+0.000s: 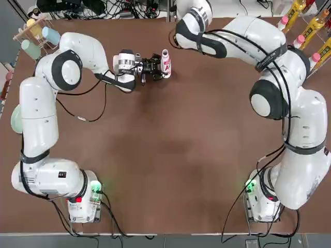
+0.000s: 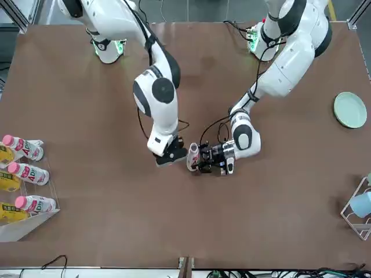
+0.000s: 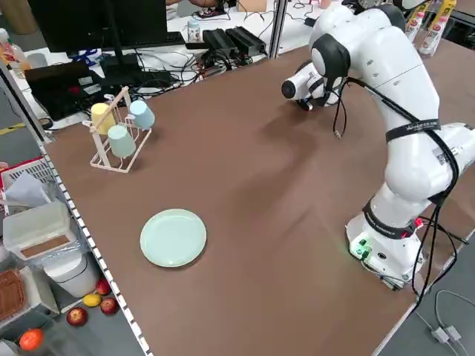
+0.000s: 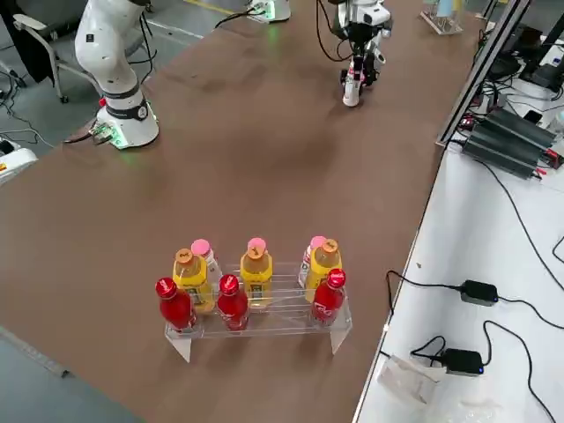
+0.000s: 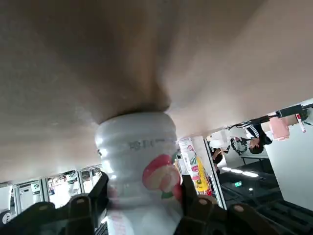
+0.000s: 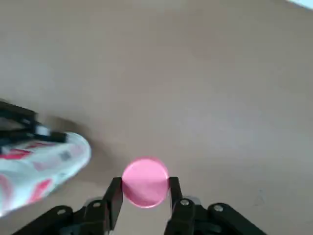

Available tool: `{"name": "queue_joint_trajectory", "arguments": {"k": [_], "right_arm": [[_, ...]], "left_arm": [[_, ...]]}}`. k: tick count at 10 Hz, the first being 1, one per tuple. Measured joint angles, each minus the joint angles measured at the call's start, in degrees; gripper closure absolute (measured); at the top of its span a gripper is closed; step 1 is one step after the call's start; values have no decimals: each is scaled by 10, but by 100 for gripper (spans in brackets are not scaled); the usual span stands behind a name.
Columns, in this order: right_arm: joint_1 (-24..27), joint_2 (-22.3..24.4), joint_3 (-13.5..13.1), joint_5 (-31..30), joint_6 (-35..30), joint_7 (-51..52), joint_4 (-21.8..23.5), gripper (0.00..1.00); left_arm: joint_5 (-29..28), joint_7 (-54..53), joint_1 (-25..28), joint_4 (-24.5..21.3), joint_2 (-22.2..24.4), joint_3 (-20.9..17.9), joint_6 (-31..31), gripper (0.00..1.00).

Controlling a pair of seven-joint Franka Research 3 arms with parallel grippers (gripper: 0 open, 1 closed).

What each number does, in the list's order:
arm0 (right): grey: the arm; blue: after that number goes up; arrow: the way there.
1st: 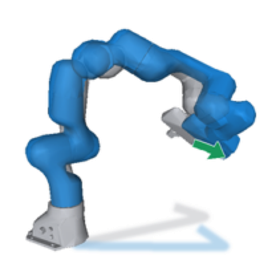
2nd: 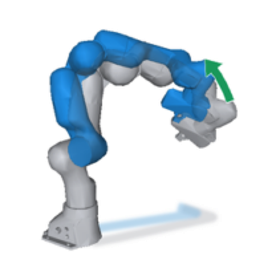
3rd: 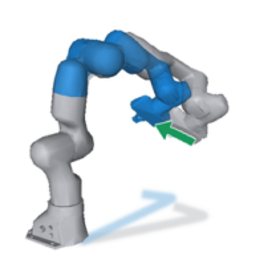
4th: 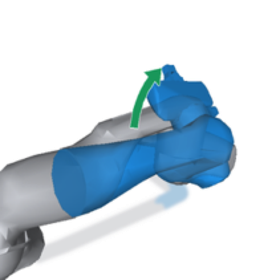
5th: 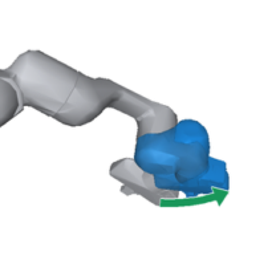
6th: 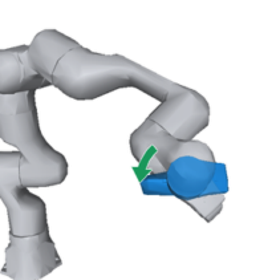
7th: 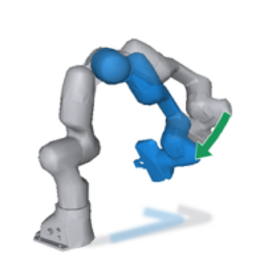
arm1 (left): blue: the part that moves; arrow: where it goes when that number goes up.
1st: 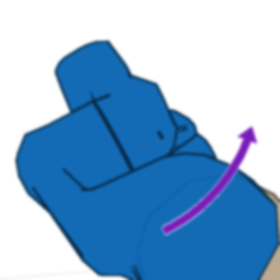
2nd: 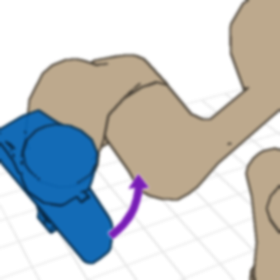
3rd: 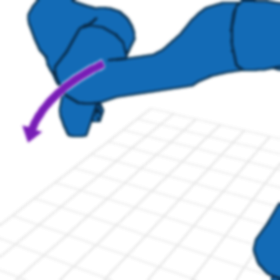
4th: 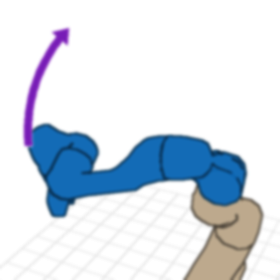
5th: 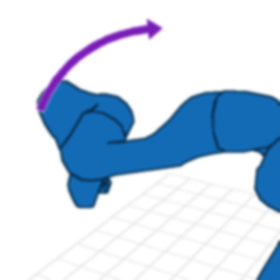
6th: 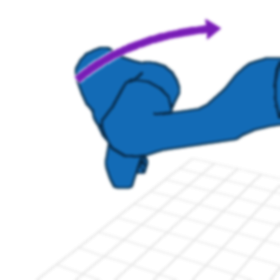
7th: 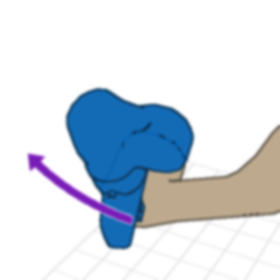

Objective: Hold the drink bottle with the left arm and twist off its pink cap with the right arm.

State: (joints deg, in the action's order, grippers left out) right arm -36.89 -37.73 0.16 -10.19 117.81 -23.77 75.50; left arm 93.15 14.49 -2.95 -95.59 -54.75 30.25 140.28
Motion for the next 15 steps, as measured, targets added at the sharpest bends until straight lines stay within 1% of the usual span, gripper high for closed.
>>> {"name": "queue_joint_trajectory", "arguments": {"k": [1, 3, 6, 7, 8, 10, 12, 13, 14, 15], "right_arm": [[6, 1, 1, 0, 2, 16, 22, 57], [8, 2, 3, 0, 29, 24, 68, 57], [33, 2, 3, 5, 100, 26, 140, 57], [43, 3, 3, 9, 125, 27, 158, 57], [49, 3, 3, 10, 143, 27, 173, 56], [51, 3, 3, 11, 148, 27, 182, 48], [51, 4, 4, 11, 148, 27, 182, 37], [52, 7, 4, 11, 146, 27, 182, 25], [52, 14, 4, 11, 136, 27, 181, 10], [53, 27, 4, 11, 128, 27, 181, 0]], "left_arm": [[0, 0, 0, 0, 0, 0, 0, 38], [0, 0, 0, 0, 0, 0, 0, 38], [0, 0, 0, 1, -1, 0, 0, 33], [0, 0, 0, 1, -1, 0, 0, 33], [0, 0, -1, 2, -1, 0, 0, 32], [0, 0, -1, 5, -3, 0, 0, 30], [0, 0, -1, 5, -3, 0, 0, 28], [0, 0, -1, 7, -4, 0, 0, 26], [0, 0, -2, 8, -4, 0, 0, 26], [0, 0, -2, 10, -5, 0, 0, 24]]}}
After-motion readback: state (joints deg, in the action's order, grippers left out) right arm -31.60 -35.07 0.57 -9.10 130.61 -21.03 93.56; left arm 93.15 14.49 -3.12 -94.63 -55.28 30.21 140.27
